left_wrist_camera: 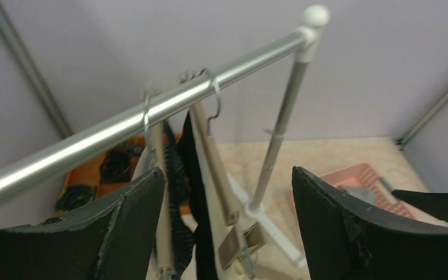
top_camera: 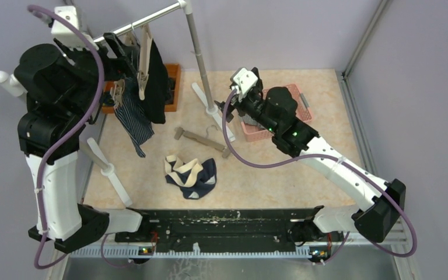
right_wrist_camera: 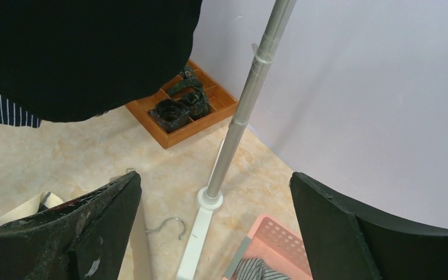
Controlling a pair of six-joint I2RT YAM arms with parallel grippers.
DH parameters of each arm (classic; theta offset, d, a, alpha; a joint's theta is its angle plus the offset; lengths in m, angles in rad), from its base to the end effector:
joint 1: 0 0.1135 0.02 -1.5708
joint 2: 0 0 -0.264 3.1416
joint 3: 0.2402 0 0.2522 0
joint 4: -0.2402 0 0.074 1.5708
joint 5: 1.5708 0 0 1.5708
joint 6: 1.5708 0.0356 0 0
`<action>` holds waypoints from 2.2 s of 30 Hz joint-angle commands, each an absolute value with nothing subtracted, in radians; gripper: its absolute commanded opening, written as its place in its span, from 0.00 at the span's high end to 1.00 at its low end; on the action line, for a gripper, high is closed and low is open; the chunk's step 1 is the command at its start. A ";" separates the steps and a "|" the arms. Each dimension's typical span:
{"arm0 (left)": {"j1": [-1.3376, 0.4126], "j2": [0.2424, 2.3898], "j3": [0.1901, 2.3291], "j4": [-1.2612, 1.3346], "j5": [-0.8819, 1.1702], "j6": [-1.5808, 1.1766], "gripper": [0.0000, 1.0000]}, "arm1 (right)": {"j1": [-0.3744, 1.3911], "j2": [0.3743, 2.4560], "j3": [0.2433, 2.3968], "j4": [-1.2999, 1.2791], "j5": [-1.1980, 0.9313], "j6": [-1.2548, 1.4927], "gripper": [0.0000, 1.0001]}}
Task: Remove the underwear clipped to the hanger
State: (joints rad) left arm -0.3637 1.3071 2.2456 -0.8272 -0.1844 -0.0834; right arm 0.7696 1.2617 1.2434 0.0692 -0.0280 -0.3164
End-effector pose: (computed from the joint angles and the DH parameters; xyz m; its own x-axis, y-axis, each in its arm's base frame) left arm 0.1480 -0.0494 0.6135 0.0885 -0.1213 -0.9887 0.1874 0.9769 -0.1031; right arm 0.2113 0.2061 0.4261 0.2574 -0.1837 -0.9487 -0.6688 0.6748 -0.3121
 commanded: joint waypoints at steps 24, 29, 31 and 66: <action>-0.359 1.210 1.880 -0.783 -0.390 -0.143 0.26 | 0.778 1.262 1.194 0.140 0.013 -0.339 0.01; -0.359 1.217 1.879 -0.739 -0.422 -0.136 0.28 | 0.779 1.251 1.181 0.142 0.031 -0.347 0.01; -0.358 1.215 1.869 -0.728 -0.420 -0.135 0.31 | 0.778 1.247 1.178 0.144 0.037 -0.347 0.01; -0.339 1.212 1.742 -0.675 -0.436 -0.184 0.99 | 0.778 1.242 1.170 0.171 0.083 -0.382 0.01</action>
State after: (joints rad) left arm -0.3424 1.2236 1.7622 -0.7120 -0.4400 -0.1654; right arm 0.7704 1.2621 1.1515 0.1204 0.0677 -0.3725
